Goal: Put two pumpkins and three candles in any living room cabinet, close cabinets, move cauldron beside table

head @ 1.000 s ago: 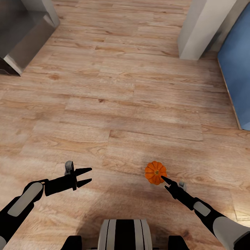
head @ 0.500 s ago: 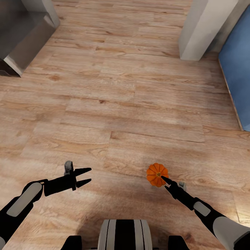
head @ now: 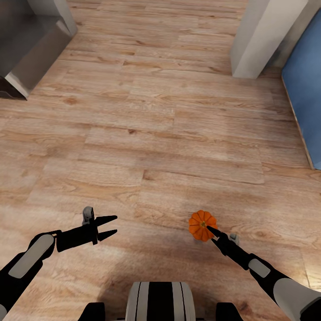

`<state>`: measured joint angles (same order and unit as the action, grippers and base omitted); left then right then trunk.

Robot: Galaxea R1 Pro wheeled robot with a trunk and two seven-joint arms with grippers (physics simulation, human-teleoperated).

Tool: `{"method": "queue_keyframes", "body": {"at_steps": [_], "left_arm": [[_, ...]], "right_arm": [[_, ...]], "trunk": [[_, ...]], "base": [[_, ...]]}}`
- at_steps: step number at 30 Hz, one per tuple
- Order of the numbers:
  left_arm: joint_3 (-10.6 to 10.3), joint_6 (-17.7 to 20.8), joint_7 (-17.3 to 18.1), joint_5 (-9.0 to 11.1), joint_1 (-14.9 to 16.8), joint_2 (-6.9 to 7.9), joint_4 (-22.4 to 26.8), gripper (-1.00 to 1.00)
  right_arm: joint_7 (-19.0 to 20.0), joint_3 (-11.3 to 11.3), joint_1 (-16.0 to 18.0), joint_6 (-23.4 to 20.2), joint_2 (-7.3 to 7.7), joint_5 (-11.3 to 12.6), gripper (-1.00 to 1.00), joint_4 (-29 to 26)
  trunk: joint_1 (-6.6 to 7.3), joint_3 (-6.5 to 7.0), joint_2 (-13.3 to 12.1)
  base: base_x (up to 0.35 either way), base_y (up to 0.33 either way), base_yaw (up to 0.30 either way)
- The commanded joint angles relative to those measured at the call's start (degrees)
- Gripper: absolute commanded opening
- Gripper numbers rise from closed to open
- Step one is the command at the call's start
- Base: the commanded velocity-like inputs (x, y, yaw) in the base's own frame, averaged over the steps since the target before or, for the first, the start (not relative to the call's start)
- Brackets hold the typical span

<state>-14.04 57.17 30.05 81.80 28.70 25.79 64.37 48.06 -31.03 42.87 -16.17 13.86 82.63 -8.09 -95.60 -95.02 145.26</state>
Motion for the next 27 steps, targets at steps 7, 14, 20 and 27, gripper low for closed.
{"method": "queue_keyframes", "body": {"at_steps": [7,14,20,27], "left_arm": [[-0.09,0.05,0.37,-0.08,0.04,0.05,-0.04,1.00],[-0.10,0.05,0.36,-0.06,0.04,0.05,-0.04,1.00],[-0.03,0.05,0.36,0.02,-0.03,0.05,-0.04,1.00],[-0.03,0.05,0.38,-0.01,-0.05,0.06,-0.04,1.00]], "right_arm": [[-0.27,-0.26,0.02,-0.53,0.03,0.60,1.00,0.01],[-0.45,-0.26,0.02,-0.53,0.03,0.60,1.00,0.01],[-0.51,-0.26,0.02,-0.53,0.03,0.60,1.00,0.01],[-0.51,-0.26,0.02,-0.53,0.03,0.60,1.00,0.01]], "trunk": [[0.01,-0.03,0.01],[0.01,-0.03,0.01],[0.01,-0.03,0.01],[0.01,-0.03,0.01]], "base": [[0.000,0.000,0.000],[0.000,0.000,0.000],[0.016,0.019,0.000],[0.006,0.007,0.000]]}}
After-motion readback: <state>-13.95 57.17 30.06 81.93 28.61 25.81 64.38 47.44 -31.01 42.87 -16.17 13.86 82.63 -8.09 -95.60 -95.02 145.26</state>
